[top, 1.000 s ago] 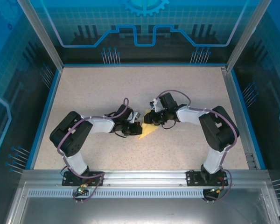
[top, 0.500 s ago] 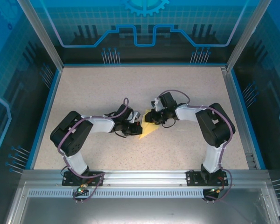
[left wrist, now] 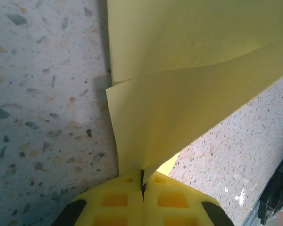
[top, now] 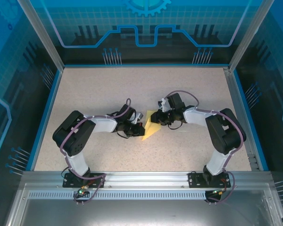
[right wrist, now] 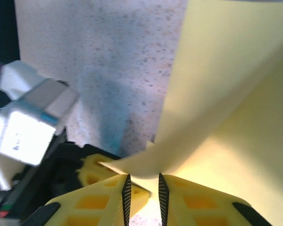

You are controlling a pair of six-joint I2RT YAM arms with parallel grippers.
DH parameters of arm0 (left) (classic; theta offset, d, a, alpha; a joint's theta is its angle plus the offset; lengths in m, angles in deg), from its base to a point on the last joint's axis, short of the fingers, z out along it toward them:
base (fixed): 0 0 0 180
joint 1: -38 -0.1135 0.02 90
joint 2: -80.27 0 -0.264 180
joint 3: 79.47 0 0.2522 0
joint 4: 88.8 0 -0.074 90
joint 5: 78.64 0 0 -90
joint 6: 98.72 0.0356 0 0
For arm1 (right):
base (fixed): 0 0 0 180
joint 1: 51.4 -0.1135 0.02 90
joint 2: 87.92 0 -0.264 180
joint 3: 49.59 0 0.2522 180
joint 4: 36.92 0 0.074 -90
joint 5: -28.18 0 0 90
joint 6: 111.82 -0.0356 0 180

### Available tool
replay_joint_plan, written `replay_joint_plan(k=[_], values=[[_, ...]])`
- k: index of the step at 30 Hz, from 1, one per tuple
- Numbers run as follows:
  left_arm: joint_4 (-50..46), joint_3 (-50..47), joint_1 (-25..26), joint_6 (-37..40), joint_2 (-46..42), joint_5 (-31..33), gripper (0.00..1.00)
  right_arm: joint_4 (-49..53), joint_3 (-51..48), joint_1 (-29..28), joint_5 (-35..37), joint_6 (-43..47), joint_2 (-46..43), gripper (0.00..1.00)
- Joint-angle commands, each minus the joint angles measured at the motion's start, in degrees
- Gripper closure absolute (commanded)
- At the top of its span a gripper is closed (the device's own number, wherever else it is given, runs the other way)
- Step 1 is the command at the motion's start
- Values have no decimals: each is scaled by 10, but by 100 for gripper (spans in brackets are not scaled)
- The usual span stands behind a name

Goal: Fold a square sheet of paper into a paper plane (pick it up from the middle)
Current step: Fourth fold the wing at the center of the table.

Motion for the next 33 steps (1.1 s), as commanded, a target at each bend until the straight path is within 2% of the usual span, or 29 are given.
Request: replay_joint_plan(k=[1, 7, 17, 33], values=[[-35, 14, -7, 11, 11, -25, 100, -10, -5, -6, -40, 16, -17, 74], [-36, 17, -15, 3, 20, -37, 100, 1, 29, -34, -34, 21, 19, 75], [-35, 14, -17, -3, 29, -42, 100, -15, 61, -27, -17, 4, 81, 76], [-37, 10, -17, -2, 18, -31, 91, 3, 65, -16, 5, 7, 129, 77]])
